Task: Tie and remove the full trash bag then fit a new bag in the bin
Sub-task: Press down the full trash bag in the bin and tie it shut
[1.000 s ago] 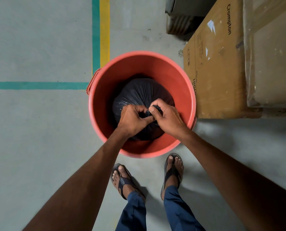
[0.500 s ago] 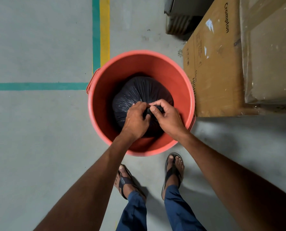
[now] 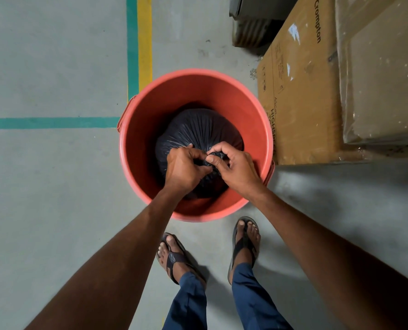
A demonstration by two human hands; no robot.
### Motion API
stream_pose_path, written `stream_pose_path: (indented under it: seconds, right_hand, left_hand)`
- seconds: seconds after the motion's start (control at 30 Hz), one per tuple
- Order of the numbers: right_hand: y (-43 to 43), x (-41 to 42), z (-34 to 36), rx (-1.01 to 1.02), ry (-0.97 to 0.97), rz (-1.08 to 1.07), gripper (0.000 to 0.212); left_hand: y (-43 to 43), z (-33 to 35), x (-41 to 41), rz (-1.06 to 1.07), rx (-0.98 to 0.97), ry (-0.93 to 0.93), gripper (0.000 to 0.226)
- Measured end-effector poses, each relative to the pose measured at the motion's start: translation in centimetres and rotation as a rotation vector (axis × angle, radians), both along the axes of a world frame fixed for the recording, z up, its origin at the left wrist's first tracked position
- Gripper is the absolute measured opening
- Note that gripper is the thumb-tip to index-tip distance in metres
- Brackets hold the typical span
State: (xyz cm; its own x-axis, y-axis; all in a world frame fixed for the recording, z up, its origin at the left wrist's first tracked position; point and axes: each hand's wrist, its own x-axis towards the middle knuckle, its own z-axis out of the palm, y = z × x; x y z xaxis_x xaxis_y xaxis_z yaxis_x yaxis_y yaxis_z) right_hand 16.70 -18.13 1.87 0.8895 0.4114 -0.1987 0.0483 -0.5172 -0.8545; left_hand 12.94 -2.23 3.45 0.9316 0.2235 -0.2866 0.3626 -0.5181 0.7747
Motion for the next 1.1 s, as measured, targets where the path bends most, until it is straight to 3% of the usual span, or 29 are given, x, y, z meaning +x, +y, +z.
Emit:
stream_pose_path:
  seconds: [0.23, 0.4, 0.53, 0.67, 0.9, 1.1]
  right_hand:
    - [0.2, 0.3, 0.0, -0.007, 0.001, 0.054, 0.013]
    - [0.1, 0.5, 0.4, 0.012, -0.078, 0.067, 0.014]
    - [-0.4, 0.1, 0.6, -0.021, -0.179, 0.106, 0.015]
    - [-0.6, -0.6, 0.5, -0.032, -0.236, 0.084, 0.013]
    - [0.2, -1.6, 0.3, 0.007, -0.041, -0.076, 0.005]
    - [0.3, -2.4, -0.5, 0.046, 0.154, -0.166, 0.007]
  left_hand:
    - [0.3, -0.6, 0.0, 0.012, -0.051, 0.013, 0.014]
    - [0.4, -1.1, -0.1, 0.043, -0.047, -0.013, 0.029]
    - [0.5, -1.2, -0.9, -0.026, -0.054, -0.054, 0.016]
    - [0.4, -1.2, -1.5, -0.082, -0.089, -0.119, 0.018]
    - [1.2, -0.7, -1.7, -0.222, -0.134, -0.102, 0.021]
    - [0.9, -0.8, -1.5, -0.27, 0.19, -0.046, 0.032]
